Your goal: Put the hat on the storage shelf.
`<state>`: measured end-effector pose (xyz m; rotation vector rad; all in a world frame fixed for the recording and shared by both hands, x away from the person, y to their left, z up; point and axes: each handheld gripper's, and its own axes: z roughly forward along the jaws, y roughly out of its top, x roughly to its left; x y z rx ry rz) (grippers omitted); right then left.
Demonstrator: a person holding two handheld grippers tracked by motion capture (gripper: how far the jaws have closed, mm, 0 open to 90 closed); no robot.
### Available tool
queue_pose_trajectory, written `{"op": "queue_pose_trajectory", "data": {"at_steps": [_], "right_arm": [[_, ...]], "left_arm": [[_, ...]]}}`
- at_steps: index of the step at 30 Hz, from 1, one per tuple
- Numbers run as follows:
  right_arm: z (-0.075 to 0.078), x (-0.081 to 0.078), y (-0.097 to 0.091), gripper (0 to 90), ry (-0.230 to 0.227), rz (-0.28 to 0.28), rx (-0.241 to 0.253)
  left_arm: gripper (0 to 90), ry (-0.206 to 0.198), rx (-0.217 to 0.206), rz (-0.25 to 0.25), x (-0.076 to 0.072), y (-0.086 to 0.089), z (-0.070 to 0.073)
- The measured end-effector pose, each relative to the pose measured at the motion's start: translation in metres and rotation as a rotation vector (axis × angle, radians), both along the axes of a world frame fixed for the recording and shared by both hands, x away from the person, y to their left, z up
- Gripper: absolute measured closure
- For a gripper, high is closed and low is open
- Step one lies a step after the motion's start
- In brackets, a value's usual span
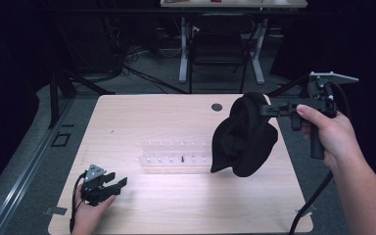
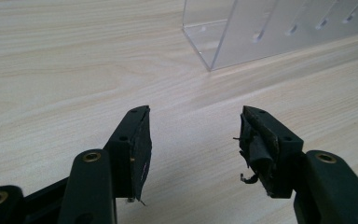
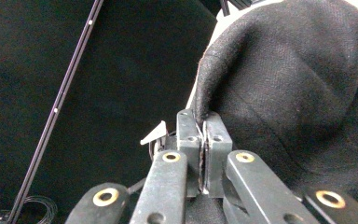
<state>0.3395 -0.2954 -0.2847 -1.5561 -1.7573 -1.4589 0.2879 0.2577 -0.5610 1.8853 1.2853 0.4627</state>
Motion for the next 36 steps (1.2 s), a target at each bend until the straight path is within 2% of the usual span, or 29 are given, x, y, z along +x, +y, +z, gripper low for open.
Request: {"op": "queue_pose_trajectory", "data": {"at_steps": [12, 36], "right_arm": [[0.003, 0.010, 0.014, 88.4, -0.003, 0.005, 0.004], [-0.005, 0.034, 0.048, 88.4, -0.007, 0.027, 0.001]], "left_arm": [[43.7, -0.004, 0.000, 0.001, 0.000, 0.000, 0.000], [43.7, -0.006, -0.001, -0.006, 0.001, 0.001, 0.001]]}}
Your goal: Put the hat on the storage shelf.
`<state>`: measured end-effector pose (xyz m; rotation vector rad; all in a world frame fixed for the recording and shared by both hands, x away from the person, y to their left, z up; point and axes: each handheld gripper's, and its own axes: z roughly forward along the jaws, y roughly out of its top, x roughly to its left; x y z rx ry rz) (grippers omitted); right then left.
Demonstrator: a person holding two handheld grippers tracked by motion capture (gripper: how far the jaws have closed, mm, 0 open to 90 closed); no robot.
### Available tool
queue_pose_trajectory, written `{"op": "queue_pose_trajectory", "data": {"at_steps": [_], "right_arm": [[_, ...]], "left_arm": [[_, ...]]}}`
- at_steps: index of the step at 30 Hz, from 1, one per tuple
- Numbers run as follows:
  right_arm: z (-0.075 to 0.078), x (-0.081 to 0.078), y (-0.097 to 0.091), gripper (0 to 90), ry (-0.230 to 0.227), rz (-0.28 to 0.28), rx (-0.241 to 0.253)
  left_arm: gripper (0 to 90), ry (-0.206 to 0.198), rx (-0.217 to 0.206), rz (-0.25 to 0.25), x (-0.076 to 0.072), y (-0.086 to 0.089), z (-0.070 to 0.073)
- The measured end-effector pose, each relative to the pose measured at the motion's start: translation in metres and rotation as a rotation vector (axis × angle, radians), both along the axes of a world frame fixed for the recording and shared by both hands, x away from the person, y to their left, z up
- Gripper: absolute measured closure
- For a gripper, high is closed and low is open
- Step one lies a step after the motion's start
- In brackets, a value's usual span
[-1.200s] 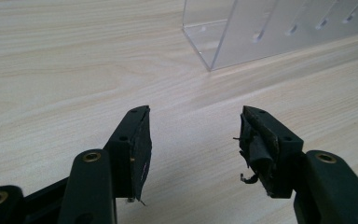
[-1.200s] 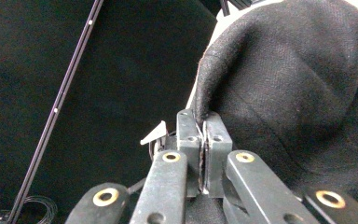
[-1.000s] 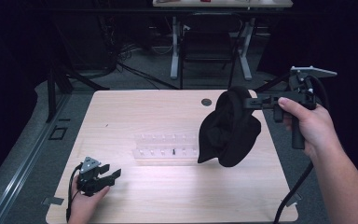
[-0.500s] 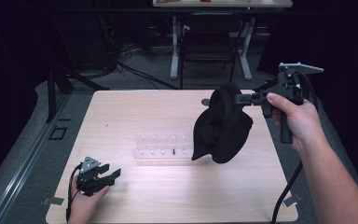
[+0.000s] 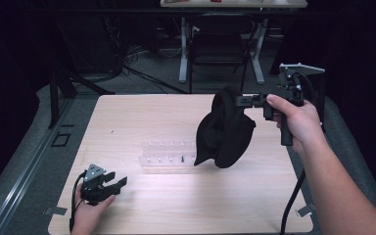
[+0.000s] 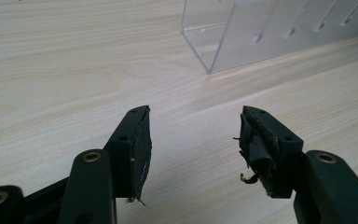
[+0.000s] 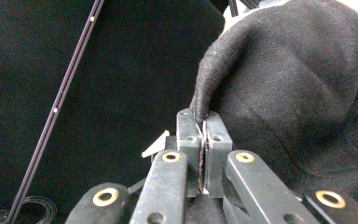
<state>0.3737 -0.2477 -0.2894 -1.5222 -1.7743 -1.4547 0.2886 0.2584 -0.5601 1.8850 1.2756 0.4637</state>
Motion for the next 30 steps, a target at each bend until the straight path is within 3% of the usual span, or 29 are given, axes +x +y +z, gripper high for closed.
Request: {"op": "queue_pose_trajectory", "data": {"at_steps": [30], "right_arm": [[-0.016, 0.027, 0.040, 88.4, 0.004, 0.027, -0.019]], "left_arm": [[43.7, 0.002, -0.007, -0.003, 0.001, 0.001, 0.000]]}}
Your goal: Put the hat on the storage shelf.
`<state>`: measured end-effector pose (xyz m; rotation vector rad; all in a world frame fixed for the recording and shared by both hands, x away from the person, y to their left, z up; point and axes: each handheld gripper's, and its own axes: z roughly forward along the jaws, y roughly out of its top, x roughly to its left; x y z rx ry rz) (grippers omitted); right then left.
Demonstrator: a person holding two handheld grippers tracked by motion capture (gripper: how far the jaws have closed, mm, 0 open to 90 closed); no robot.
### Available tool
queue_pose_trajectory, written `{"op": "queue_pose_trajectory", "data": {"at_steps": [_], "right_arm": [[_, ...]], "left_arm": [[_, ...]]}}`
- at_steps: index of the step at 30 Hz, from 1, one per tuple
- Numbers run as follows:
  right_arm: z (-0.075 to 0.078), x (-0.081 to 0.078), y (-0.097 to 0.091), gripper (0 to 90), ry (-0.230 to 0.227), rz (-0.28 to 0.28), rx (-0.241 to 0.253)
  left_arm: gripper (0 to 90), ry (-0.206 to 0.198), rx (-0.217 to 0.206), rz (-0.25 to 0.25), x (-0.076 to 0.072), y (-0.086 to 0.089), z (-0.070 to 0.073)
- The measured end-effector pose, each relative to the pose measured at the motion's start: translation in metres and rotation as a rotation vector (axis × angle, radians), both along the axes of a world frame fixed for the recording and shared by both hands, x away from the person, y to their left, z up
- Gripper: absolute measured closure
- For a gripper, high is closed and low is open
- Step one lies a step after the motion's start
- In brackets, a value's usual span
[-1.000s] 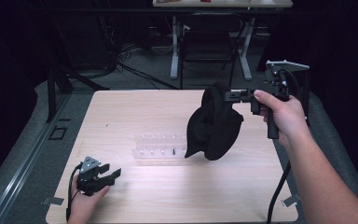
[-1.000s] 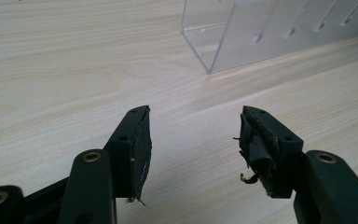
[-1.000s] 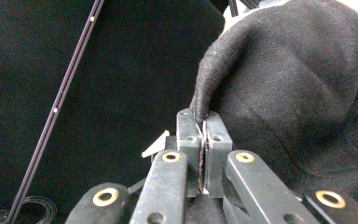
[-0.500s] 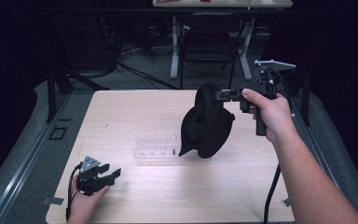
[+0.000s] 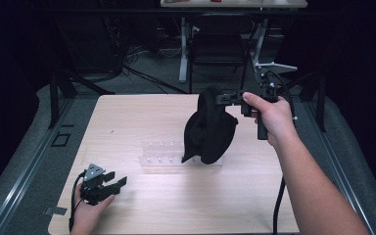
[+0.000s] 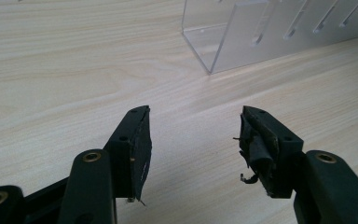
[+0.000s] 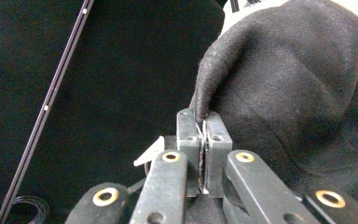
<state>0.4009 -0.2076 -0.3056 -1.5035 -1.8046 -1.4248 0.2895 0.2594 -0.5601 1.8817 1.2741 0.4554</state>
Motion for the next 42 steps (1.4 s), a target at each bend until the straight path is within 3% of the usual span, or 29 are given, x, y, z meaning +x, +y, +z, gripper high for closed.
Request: {"op": "queue_pose_trajectory", "data": {"at_steps": [10, 25, 38, 42], "right_arm": [[-0.004, 0.007, 0.009, 88.4, 0.000, -0.003, -0.007], [-0.017, 0.017, 0.007, 88.4, 0.006, -0.031, 0.001], [-0.021, 0.016, 0.028, 88.2, 0.001, 0.035, 0.036], [-0.022, 0.015, 0.034, 88.2, -0.003, 0.040, 0.045]], "left_arm": [[43.7, -0.002, -0.002, 0.000, 0.000, 0.001, 0.001], [43.7, -0.002, 0.001, -0.003, 0.001, -0.001, 0.000], [44.9, -0.024, 0.014, -0.022, -0.001, -0.007, 0.003], [45.8, -0.035, -0.001, -0.034, -0.003, -0.010, 0.006]]}}
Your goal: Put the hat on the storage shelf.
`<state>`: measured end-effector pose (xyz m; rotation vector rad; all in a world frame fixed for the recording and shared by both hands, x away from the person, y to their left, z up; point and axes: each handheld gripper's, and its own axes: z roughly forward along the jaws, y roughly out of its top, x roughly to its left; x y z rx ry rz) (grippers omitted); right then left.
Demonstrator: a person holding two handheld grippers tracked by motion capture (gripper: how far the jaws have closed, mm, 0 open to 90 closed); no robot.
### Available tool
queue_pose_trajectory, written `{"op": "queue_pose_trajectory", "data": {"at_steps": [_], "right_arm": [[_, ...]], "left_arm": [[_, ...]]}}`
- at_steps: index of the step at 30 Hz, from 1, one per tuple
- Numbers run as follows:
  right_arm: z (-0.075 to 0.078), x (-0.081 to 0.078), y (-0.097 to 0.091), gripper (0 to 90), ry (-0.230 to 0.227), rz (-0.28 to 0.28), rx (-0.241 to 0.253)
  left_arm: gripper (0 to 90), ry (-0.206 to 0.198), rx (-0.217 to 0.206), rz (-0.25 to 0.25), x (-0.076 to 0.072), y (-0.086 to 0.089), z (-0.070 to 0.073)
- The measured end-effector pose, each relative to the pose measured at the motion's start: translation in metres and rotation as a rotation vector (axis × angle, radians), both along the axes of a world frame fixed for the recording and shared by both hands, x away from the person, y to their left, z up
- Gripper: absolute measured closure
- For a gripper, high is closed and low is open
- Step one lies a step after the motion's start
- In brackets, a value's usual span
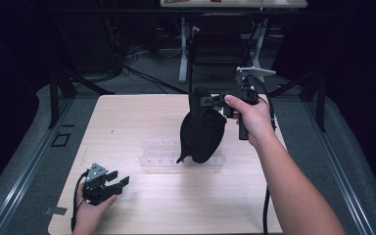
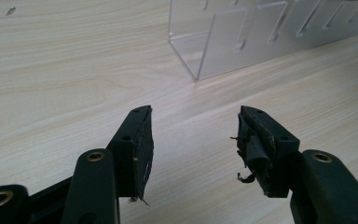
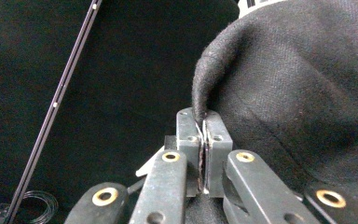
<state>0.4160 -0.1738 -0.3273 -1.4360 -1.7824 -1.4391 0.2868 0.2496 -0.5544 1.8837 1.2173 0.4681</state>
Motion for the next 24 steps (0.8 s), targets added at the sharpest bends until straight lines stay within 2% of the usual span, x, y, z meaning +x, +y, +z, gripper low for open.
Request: {"op": "queue_pose_trajectory", "data": {"at_steps": [7, 14, 16, 24], "right_arm": [[-0.004, 0.002, 0.004, 88.1, 0.010, 0.006, 0.023], [-0.004, 0.002, 0.002, 88.0, 0.018, 0.000, 0.029], [-0.004, 0.002, 0.002, 87.9, 0.016, 0.000, 0.027], [-0.003, 0.002, 0.004, 87.8, 0.021, 0.006, 0.023]], "left_arm": [[48.9, -0.034, 0.004, -0.048, -0.002, -0.008, 0.007], [50.7, -0.027, -0.003, -0.074, -0.003, -0.013, 0.010], [50.7, -0.035, -0.012, -0.077, -0.003, -0.015, 0.010], [51.8, -0.056, 0.016, -0.144, -0.005, -0.031, 0.022]]}}
